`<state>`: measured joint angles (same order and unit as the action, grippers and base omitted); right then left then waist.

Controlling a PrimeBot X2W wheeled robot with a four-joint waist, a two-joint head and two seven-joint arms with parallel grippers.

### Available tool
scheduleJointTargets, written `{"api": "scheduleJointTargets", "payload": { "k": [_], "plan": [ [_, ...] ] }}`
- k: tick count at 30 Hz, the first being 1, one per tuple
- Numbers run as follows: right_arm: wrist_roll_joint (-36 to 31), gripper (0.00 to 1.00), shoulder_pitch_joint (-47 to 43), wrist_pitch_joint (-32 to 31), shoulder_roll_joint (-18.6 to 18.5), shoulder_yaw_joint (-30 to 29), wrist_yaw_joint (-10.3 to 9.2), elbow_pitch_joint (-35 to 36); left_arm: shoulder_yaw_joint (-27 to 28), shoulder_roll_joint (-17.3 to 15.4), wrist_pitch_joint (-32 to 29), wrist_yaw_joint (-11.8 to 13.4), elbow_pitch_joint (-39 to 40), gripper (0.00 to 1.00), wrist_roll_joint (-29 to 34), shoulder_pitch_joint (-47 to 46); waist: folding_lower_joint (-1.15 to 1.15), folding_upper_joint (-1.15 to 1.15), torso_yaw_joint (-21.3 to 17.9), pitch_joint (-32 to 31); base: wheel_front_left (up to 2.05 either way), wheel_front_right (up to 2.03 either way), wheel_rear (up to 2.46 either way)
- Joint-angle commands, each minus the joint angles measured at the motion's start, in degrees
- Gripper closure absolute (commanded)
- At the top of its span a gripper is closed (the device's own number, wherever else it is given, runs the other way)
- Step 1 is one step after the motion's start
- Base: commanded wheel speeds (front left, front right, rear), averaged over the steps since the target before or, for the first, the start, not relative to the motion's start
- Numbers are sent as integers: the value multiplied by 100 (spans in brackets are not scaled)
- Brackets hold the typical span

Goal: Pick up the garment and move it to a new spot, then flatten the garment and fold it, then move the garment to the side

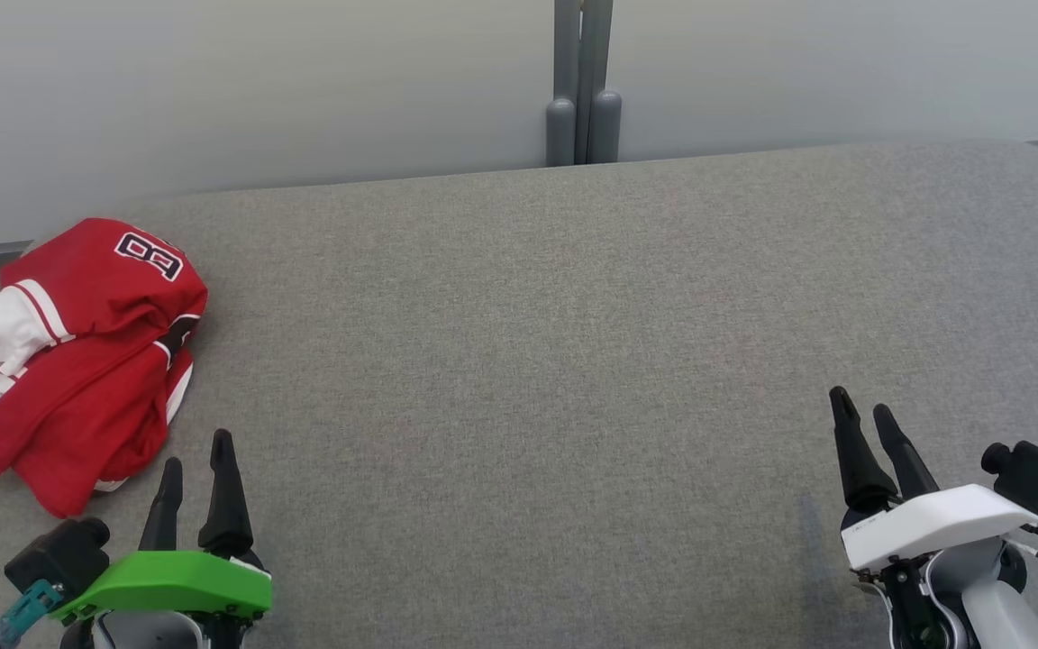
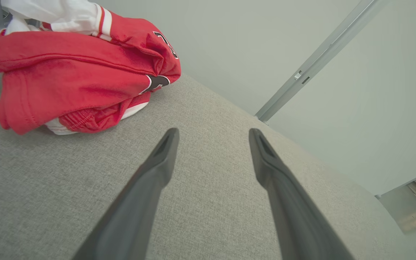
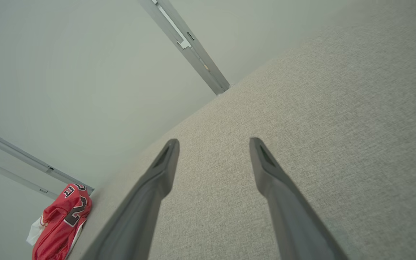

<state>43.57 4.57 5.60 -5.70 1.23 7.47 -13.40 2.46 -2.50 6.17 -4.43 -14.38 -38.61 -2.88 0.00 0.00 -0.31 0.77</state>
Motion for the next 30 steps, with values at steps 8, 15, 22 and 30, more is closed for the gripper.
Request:
{"api": "scheduleJointTargets", "payload": {
  "k": [8,15,22,30],
  "plan": [
    [-675,0,-27,184,-73,85,2,108,9,-61,174,43,132,0,628,79,0,0,-19,8,0,0,0],
    [-1120,0,-48,296,-112,174,2,123,-25,-63,278,90,121,0,1074,113,0,0,-23,16,0,0,0],
    [-1521,0,-66,402,-129,208,3,132,-57,-66,374,117,97,0,1511,151,0,0,-18,5,0,0,0],
    [-2027,0,-96,514,-128,207,3,84,-85,-76,480,160,108,0,1975,197,0,0,-16,-18,0,0,0]
  ]
}}
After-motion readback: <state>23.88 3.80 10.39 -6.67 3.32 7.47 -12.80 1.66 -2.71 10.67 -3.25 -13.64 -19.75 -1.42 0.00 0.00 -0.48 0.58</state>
